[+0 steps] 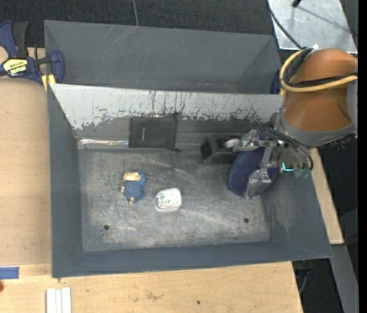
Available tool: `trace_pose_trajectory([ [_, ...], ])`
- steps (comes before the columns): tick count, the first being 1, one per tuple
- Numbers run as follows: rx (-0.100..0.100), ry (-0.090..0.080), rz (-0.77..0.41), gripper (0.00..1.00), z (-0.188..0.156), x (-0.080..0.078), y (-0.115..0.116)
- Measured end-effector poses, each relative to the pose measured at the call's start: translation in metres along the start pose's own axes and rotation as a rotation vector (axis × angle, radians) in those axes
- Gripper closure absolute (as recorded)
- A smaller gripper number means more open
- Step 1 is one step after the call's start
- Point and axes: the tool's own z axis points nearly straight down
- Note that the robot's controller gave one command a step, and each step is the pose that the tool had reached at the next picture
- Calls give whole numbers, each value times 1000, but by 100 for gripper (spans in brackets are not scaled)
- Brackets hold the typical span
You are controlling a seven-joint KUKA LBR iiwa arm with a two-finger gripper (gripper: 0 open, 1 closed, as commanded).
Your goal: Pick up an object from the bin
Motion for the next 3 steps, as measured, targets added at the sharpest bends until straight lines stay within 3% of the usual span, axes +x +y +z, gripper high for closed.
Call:
trace_pose_trajectory([
  [1, 1, -29, 184, 0, 62, -25, -36],
  [2, 3, -36, 10, 0, 68, -32, -50],
  [3, 4, -47, 7, 100, 65, -34, -49],
])
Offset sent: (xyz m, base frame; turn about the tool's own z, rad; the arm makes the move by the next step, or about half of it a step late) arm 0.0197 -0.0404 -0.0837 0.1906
